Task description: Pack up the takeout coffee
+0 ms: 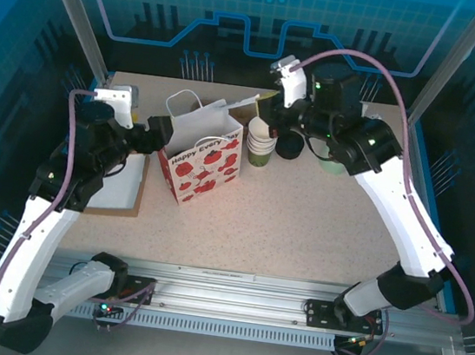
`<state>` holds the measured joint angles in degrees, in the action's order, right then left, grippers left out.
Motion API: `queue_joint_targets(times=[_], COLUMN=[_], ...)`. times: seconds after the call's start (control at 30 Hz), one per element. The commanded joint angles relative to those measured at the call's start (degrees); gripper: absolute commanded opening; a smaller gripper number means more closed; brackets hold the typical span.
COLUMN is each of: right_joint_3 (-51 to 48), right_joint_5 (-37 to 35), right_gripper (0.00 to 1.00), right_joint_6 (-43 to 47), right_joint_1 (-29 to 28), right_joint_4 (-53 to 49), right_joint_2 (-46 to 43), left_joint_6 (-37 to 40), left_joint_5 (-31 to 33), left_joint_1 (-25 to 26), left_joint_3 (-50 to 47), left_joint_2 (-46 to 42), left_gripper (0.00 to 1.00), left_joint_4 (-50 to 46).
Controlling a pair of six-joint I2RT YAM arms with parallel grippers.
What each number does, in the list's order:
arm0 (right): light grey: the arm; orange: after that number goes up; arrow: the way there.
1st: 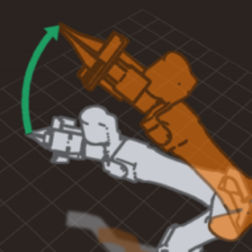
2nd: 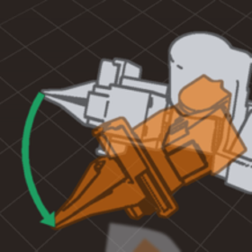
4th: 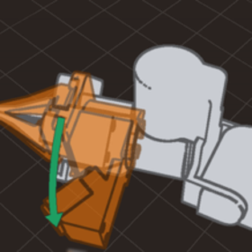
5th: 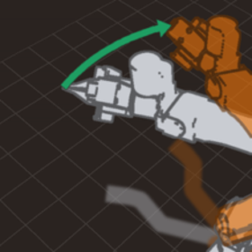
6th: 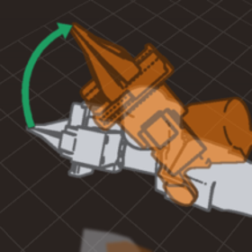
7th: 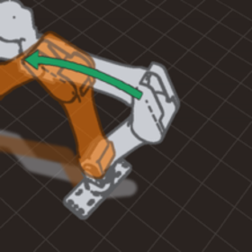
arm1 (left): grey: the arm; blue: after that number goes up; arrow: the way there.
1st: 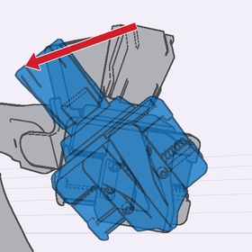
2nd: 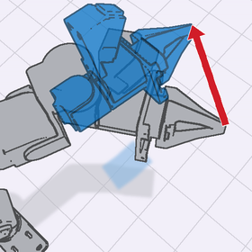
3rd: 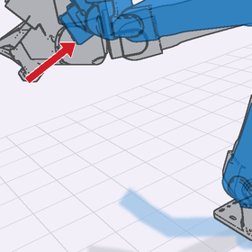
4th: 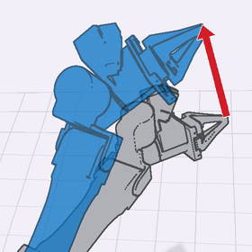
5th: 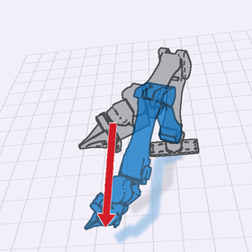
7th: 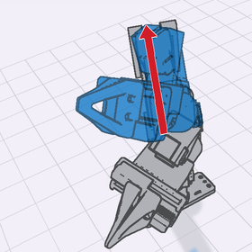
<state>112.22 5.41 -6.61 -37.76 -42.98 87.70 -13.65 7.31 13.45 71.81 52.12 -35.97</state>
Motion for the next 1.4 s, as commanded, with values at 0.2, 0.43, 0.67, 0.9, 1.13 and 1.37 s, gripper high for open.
queue_joint_targets(times=[0.2,0.43,0.67,0.9,1.13,1.37], right_joint_3=[3.36,8.01,9.27,7.68,-10.71,-25.45], right_joint_5=[1.70,3.42,4.43,6.19,2.47,-2.30], right_gripper=[0.00,0.05,0.30,0.47,0.61,0.67], right_joint_6=[0.16,-0.21,-0.20,-1.19,-2.62,-1.23], right_joint_1=[-1.00,-1.13,-0.83,0.91,2.14,3.29], right_joint_4=[-2.91,-4.55,-4.66,-2.17,10.49,18.22], right_joint_2=[9.06,18.12,20.85,15.63,0.65,-10.49], left_joint_6=[-1.03,-2.45,-5.16,-8.28,-8.37,-7.84], left_joint_5=[1.08,3.25,0.24,-4.42,-10.12,-10.49], left_joint_1=[-1.07,-4.16,-11.74,-22.28,-35.18,-37.50], left_joint_3=[-1.24,-1.94,-4.53,-10.89,-16.76,-16.23], left_joint_2=[-0.22,0.44,1.82,3.60,10.41,22.23], left_gripper=[0.84,0.83,0.82,0.79,0.74,0.70], left_joint_4=[-0.59,-2.01,-3.12,-3.19,-3.73,-3.93])
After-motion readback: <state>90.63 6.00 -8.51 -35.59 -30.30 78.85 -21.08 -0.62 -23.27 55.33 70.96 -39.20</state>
